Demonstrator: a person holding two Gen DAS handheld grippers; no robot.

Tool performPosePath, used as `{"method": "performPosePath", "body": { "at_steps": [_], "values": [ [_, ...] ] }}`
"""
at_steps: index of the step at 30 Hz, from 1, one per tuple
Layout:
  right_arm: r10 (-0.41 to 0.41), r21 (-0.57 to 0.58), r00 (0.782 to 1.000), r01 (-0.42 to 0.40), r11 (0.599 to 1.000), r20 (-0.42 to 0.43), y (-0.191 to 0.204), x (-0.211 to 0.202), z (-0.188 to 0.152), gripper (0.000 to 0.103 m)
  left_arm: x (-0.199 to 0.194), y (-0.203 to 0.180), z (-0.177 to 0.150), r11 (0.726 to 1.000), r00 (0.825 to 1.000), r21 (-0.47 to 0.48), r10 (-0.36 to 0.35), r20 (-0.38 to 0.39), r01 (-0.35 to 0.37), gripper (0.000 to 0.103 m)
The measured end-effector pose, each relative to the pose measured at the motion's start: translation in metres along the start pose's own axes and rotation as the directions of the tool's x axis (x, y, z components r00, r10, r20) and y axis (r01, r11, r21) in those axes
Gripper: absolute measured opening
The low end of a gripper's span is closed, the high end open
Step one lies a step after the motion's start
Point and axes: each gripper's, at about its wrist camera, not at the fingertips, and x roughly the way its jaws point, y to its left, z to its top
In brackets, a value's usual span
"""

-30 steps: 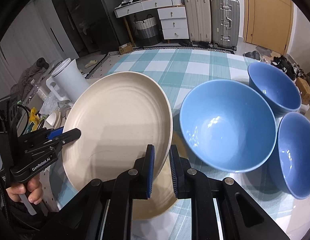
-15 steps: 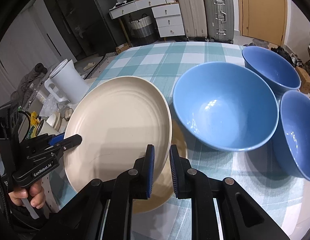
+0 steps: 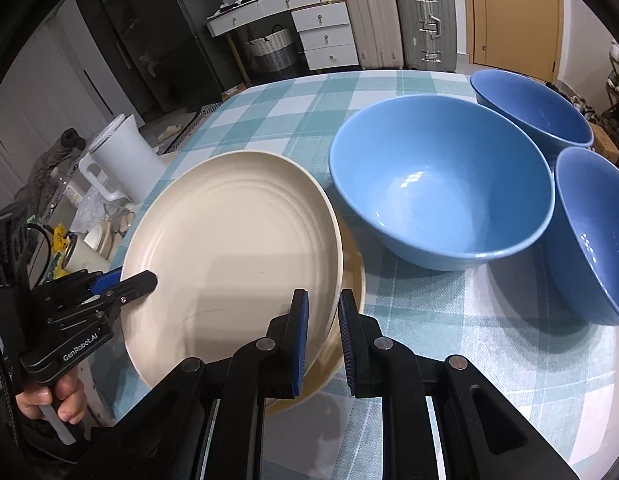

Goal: Organize plates and bowls
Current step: 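Carry the cream plate with both grippers over the cream plate stack, then lower the cream plate onto the stack and open both grippers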

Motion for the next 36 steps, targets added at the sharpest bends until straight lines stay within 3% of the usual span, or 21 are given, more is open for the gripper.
{"method": "performPosePath", "body": {
  "at_steps": [15, 36],
  "values": [
    [-0.049, 0.009, 0.999, 0.049, 0.999, -0.02, -0.004, 0.015, -0.011, 0.016, 0.023, -0.009, -0.002, 0.999, 0.999, 0.032, 0.026, -0.025, -0.025, 0.018],
    [-0.108, -0.048, 0.994, 0.108, 0.993, -0.009, 0.004, 0.02, -0.01, 0.018, 0.042, -0.02, -0.002, 0.984, 0.989, 0.128, 0.132, -0.073, -0.122, 0.022]
  ]
}}
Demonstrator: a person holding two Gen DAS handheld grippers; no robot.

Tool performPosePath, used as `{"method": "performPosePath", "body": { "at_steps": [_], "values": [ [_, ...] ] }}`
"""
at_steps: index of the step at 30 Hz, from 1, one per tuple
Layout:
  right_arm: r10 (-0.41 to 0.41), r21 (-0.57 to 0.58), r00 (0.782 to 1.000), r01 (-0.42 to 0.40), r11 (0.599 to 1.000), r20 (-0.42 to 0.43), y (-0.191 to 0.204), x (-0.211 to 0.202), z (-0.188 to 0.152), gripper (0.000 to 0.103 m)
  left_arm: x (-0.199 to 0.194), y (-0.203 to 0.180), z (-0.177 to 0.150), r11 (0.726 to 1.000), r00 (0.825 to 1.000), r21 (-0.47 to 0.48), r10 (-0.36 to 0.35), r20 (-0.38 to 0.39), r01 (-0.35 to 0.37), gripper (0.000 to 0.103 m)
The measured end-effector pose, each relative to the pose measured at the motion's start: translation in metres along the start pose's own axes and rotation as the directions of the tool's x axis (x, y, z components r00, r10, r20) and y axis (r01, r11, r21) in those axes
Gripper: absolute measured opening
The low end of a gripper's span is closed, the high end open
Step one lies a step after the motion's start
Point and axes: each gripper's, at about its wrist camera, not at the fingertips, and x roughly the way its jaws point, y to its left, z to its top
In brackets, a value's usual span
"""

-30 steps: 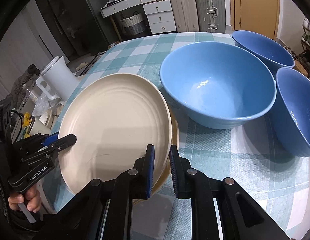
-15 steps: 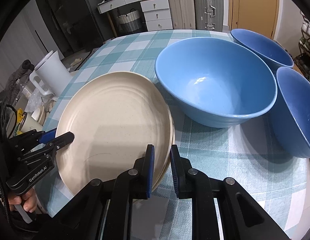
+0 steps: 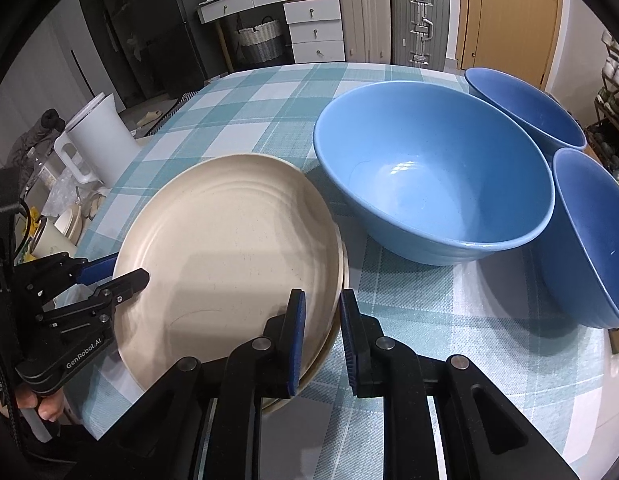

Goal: Organize plates and bowls
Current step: 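Lower the cream plate onto the stack and open both grippers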

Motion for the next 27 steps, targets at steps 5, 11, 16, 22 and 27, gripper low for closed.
{"method": "performPosePath", "body": {
  "at_steps": [5, 11, 16, 22, 27],
  "values": [
    [-0.017, -0.004, 1.0, 0.017, 1.0, -0.013, -0.001, 0.004, -0.001, 0.018, 0.001, 0.0, 0.001, 1.0, 1.0, 0.011, 0.001, -0.002, -0.001, 0.023],
    [-0.009, -0.002, 1.0, 0.009, 1.0, -0.025, -0.003, 0.008, 0.0, 0.022, -0.001, 0.007, 0.001, 0.998, 0.998, -0.019, -0.057, -0.003, 0.057, 0.03],
    [-0.002, 0.018, 0.999, 0.003, 1.0, -0.038, -0.005, 0.007, 0.003, 0.046, -0.007, 0.017, 0.004, 0.992, 0.993, -0.056, -0.113, 0.025, 0.114, 0.046],
    [0.032, 0.055, 0.999, -0.032, 0.998, -0.011, -0.011, -0.011, 0.007, 0.079, -0.028, 0.029, 0.014, 0.98, 0.983, -0.102, -0.161, 0.089, 0.169, 0.078],
    [0.042, 0.089, 0.999, -0.044, 0.995, 0.027, -0.02, -0.036, 0.008, 0.086, -0.047, 0.042, 0.026, 0.959, 0.968, -0.157, -0.214, 0.134, 0.234, 0.089]
  ]
}}
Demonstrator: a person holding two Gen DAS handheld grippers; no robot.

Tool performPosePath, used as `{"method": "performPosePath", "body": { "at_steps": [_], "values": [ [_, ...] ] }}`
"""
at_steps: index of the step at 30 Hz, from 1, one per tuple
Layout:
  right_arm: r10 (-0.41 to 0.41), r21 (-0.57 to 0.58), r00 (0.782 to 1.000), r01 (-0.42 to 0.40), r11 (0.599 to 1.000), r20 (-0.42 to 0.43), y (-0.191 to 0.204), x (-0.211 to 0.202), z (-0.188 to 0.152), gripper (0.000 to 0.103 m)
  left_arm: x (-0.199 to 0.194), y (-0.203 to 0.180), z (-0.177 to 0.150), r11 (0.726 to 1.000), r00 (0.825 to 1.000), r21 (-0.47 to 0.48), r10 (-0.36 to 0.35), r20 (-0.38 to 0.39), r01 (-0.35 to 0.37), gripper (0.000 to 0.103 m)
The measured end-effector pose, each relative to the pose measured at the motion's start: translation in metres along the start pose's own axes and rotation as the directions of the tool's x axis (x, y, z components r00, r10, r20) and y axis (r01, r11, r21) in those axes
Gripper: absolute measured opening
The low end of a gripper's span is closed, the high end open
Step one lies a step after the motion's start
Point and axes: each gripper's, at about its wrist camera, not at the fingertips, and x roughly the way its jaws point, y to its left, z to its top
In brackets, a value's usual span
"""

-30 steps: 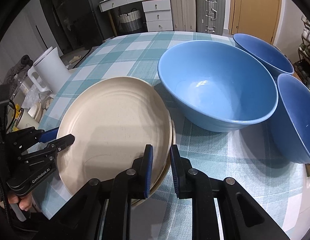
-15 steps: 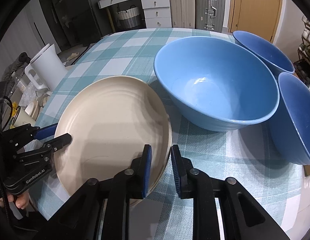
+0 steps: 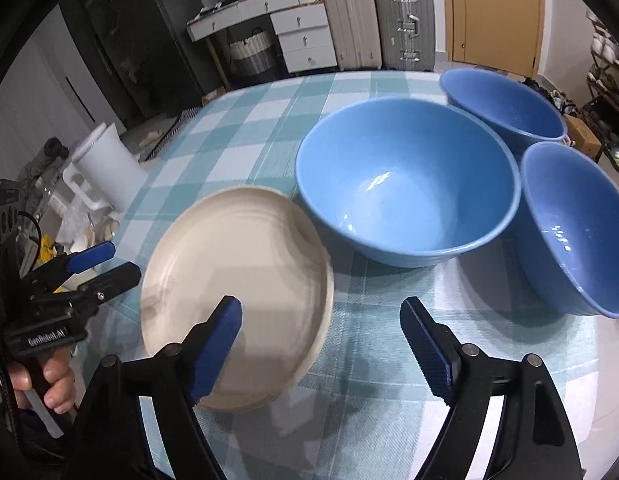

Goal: Organize plates and bowls
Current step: 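Lower the cream plate onto the stack and open both grippers, then move both tools toward the light-blue bowls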

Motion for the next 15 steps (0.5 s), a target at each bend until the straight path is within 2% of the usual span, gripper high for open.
{"method": "performPosePath", "body": {
  "at_steps": [3, 8, 15],
  "values": [
    [-0.023, 0.023, 0.998, 0.022, 1.0, 0.055, -0.007, -0.02, 0.001, 0.093, -0.01, -0.001, 0.008, 1.0, 1.0, -0.009, -0.019, 0.022, 0.019, 0.102],
    [-0.043, 0.064, 0.983, 0.032, 0.997, 0.178, -0.02, -0.061, 0.006, 0.098, -0.026, -0.011, 0.022, 1.0, 0.997, 0.009, -0.031, 0.068, 0.03, 0.102],
    [-0.071, 0.087, 0.964, 0.05, 0.995, 0.255, -0.036, -0.101, 0.019, 0.098, -0.04, -0.031, 0.047, 0.998, 0.991, 0.03, -0.053, 0.12, 0.05, 0.102]
  ]
}}
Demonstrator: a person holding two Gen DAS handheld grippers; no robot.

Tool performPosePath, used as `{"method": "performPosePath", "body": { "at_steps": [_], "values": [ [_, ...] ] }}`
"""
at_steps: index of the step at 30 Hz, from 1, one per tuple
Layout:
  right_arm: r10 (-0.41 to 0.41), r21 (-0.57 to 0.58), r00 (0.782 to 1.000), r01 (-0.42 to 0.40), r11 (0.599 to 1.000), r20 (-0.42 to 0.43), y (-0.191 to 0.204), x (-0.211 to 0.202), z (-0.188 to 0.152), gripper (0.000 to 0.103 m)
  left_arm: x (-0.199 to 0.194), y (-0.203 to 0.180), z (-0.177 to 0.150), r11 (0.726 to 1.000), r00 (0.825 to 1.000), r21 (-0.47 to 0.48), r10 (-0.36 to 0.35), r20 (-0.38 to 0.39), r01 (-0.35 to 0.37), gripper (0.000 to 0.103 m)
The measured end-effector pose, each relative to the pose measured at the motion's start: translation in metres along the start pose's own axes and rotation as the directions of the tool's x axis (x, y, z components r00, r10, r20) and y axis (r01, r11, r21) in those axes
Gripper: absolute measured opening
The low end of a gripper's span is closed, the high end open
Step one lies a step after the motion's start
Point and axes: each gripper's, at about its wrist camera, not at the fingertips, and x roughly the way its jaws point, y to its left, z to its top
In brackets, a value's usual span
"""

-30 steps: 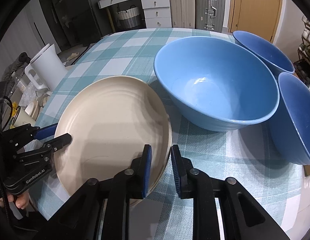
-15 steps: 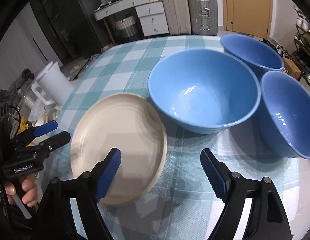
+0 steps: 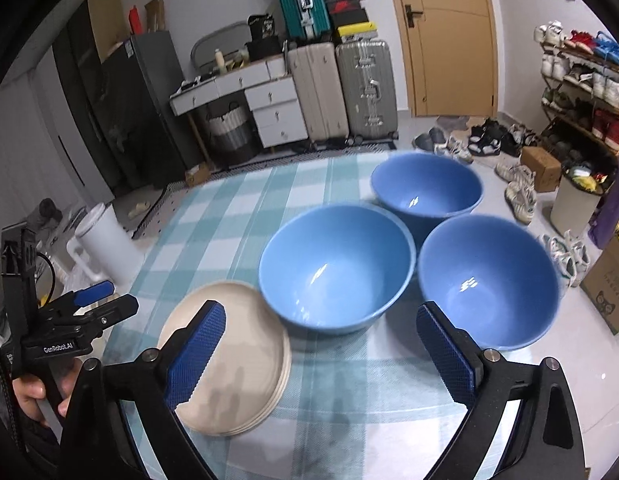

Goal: Organize plates and bowls
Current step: 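Move both tools toward the light-blue bowls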

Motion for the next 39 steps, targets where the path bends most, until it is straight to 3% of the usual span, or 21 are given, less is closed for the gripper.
{"method": "performPosePath", "body": {
  "at_steps": [8, 21, 39],
  "values": [
    [-0.049, 0.025, 0.997, 0.048, 0.999, 0.057, -0.029, -0.028, 0.024, 0.102, 0.003, -0.022, 0.033, 1.0, 0.999, 0.023, -0.019, 0.033, 0.019, 0.102],
    [-0.088, 0.062, 0.991, 0.082, 0.995, 0.105, -0.069, -0.045, 0.06, 0.102, 0.028, -0.065, 0.071, 0.995, 0.999, 0.1, -0.034, 0.02, 0.032, 0.102],
    [-0.1, 0.06, 0.987, 0.093, 0.994, 0.123, -0.104, -0.035, 0.114, 0.102, 0.079, -0.112, 0.135, 0.989, 0.998, 0.138, -0.057, -0.002, 0.057, 0.102]
  ]
}}
